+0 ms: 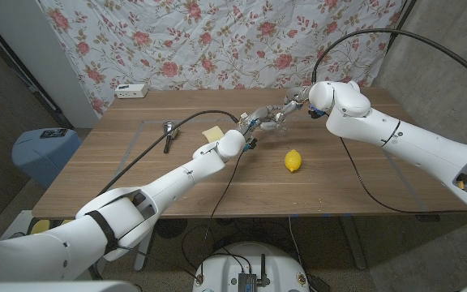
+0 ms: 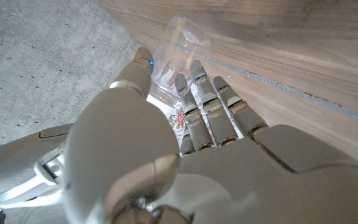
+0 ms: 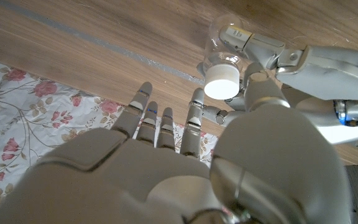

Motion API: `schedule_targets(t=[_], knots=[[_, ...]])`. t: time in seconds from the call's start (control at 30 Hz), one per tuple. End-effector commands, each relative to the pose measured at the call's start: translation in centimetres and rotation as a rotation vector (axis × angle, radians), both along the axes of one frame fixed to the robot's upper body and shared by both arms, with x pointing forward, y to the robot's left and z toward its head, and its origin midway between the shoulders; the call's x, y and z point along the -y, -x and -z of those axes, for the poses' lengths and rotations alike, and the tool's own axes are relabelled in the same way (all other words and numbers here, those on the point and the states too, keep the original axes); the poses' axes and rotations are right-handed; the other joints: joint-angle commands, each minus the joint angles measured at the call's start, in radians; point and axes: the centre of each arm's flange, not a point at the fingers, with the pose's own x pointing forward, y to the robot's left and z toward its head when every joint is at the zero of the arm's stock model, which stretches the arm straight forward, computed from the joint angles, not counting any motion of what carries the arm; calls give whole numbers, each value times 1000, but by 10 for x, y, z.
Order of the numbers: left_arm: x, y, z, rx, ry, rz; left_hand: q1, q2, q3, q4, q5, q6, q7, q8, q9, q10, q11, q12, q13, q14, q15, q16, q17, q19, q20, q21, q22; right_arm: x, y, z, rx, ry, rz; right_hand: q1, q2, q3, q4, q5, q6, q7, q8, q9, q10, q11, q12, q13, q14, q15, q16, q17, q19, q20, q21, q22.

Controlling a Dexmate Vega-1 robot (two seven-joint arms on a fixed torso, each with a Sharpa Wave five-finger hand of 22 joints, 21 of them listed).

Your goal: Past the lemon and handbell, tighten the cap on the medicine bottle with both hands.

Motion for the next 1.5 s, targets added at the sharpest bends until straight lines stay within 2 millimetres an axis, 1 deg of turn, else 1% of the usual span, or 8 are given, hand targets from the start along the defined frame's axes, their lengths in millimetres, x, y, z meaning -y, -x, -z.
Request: schedule_targets(t=[0.03,0.17,0.4,0.43,0.53,0.8,1.13,1.5], knots=[[1,1,-1,2,-4,3,2,12,69,64,9,3,-2,3,2,62,-52,5,3,34,-73,5,2,-4,-8,-1,1,-1,-2,3,-2,-10,-11,9,-1,10,4,0,31,-2,12,0,9,1,9,2,5,-11,7,2,7,-3,7,2],[2,2,0,2,-4,5,2,11,70,64,9,3,-2,3,2,62,-52,5,3,34,-73,5,2,-4,-7,-1,1,0,-2,4,-8,-14,-10,12,-1,13,7,-1,47,-7,17,0,15,2,11,2,7,-13,8,3,9,-6,8,2],[2,2,1,-1,-3,4,2,11,70,63,9,3,-3,3,2,65,-53,6,3,33,-74,5,2,-4,-7,-1,1,0,-4,5,-9,-20,-13,16,0,19,11,-3,81,-3,29,1,29,-2,15,2,13,-18,10,3,17,-11,10,2],[2,2,1,-1,-3,4,2,11,71,63,9,4,-3,3,2,64,-45,6,3,33,-74,5,2,-4,-8,-1,1,0,-4,5,-9,-22,-14,16,-1,19,12,-4,83,-2,30,1,32,-3,16,2,14,-19,10,3,18,-13,10,2],[2,3,1,-2,-3,3,3,11,71,63,9,3,-4,3,2,62,-52,5,3,35,-75,6,2,-4,-8,-1,1,0,-5,5,-8,-23,-15,17,-1,21,13,-4,100,-1,35,1,35,-3,16,2,17,-21,11,3,21,-15,11,2],[1,2,2,-3,-1,3,1,11,72,63,9,3,-3,3,2,62,-50,5,3,35,-73,6,2,-6,-8,-2,1,-1,-5,5,5,-26,-14,21,0,28,15,-6,137,-7,47,1,53,-3,20,1,29,-29,14,4,32,-22,13,2],[1,2,2,-2,2,3,1,11,73,63,9,4,-4,3,2,62,-54,5,3,35,-74,5,2,-7,-8,-2,1,-1,-4,6,10,-32,-15,24,1,34,17,-8,153,-13,51,-1,67,-11,23,1,40,-35,17,4,40,-27,14,2],[1,5,5,-2,3,3,0,9,73,63,9,4,-4,3,2,62,-53,5,4,34,-74,5,2,-7,-9,-1,1,2,-1,11,34,-48,-8,17,-2,37,23,-12,204,-22,62,-4,98,-28,29,0,63,-55,22,4,63,-38,19,2]])
